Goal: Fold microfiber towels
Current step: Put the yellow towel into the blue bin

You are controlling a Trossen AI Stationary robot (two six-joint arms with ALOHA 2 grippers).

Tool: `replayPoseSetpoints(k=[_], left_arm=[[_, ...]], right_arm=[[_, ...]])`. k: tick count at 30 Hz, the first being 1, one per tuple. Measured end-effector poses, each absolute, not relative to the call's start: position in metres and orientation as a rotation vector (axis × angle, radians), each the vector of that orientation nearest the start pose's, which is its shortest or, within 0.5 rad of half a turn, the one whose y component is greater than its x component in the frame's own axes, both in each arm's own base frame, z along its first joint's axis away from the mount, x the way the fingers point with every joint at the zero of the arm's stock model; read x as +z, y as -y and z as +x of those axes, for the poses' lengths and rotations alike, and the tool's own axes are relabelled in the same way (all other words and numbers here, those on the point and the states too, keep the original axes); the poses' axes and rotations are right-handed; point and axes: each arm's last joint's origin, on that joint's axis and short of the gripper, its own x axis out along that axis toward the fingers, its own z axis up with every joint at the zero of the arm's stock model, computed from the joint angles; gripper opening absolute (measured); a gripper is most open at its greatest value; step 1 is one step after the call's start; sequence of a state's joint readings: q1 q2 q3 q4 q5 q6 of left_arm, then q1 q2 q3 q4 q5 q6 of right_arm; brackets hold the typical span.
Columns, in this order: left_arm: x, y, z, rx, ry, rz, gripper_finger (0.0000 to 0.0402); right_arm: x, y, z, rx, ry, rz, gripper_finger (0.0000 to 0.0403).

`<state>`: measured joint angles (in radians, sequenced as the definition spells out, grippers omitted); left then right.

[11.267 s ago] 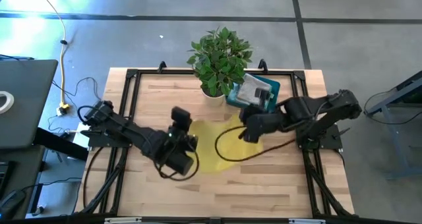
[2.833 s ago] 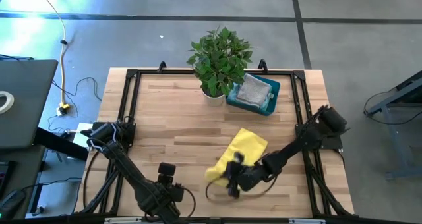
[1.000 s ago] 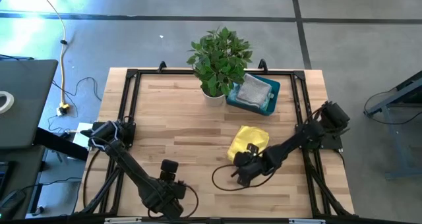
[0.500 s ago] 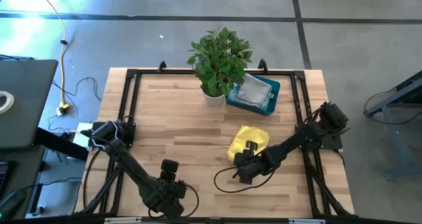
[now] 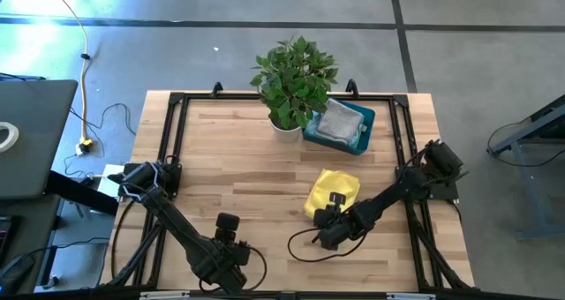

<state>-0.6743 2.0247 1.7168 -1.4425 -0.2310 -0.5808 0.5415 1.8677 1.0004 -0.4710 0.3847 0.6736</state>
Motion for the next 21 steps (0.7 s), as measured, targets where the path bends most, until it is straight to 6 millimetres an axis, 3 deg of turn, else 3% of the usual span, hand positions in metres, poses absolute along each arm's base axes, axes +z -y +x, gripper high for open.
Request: replayPoseSetpoints(k=[5,7,10,14,18,21], left_arm=[[0.229,0.226,0.294,0.141,-1.564,0.316,0.0113],[0.229,0.226,0.294,0.141,-1.564,0.316,0.0113],[0.229,0.226,0.294,0.141,-1.564,0.317,0.0113],[0.229,0.226,0.293,0.141,-1.565,0.317,0.0113],[0.229,0.226,0.293,0.142,-1.565,0.316,0.0113],[0.229,0.226,0.293,0.141,-1.565,0.318,0.0113]], right_arm=[[0.115,-0.156,0.282,-0.298,-1.147,-0.004,0.0031],[0.115,-0.155,0.282,-0.299,-1.152,0.000,0.0010],[0.116,-0.156,0.283,-0.296,-1.151,0.052,0.0017],[0.133,-0.156,0.282,-0.218,-1.128,0.120,0.0004],[0.174,-0.147,0.277,-0.224,-1.049,0.162,0.0003],[0.196,-0.127,0.267,-0.324,-1.012,0.108,0.0003]])
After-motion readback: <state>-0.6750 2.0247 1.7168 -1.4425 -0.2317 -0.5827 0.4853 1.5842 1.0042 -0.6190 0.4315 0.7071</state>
